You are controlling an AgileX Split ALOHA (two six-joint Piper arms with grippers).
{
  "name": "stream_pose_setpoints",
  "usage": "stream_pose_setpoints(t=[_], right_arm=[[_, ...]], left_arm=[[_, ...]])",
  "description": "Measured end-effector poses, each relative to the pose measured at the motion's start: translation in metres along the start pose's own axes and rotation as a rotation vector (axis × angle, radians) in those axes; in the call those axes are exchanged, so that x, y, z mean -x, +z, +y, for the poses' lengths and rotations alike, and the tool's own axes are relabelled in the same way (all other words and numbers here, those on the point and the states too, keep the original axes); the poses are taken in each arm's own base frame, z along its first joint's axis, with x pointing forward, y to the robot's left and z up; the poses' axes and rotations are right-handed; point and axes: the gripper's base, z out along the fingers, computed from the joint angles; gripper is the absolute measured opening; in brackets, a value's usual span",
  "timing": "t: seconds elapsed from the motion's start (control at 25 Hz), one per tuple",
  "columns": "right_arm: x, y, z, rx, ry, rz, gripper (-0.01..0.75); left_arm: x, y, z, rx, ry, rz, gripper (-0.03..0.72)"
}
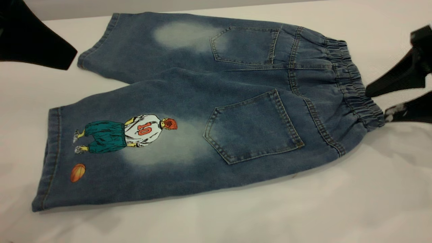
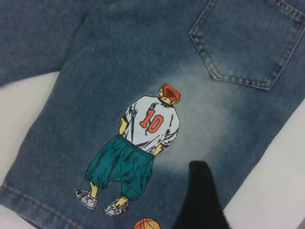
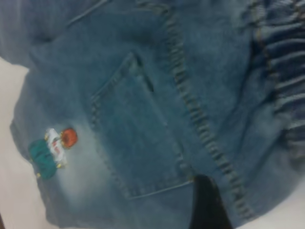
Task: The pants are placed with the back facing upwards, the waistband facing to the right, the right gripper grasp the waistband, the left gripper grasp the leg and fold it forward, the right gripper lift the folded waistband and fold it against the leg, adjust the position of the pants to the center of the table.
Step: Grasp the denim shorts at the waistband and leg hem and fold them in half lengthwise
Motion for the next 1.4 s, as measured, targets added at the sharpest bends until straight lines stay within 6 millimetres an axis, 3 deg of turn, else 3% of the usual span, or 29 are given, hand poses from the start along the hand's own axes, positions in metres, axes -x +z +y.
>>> stream_pose_setpoints(t=[0.24,0.56,1.12,1.4], right_arm=[[0.003,0.002,-0.009,-0.074,0.021,-0.021,0.37],[0.022,0.002,-0.008,-0.118,0.01,-0.063,0.37],[0.018,0.003,-0.01,-0.136,-0.018,0.002,0.37],[0.02,0.021,-0.021,-0.092,0.011,0.078,0.37]], left_arm=[[0.0,0.0,0.0,0.002,-0.002,-0.003,0.46],[0.001,0.0,0.001,0.006,-0.002,-0.006,0.46],[0.001,0.0,0.001,0.008,-0.002,-0.008,0.46],[0.001,0.0,0.001,0.008,-0.002,-0.008,0.46]])
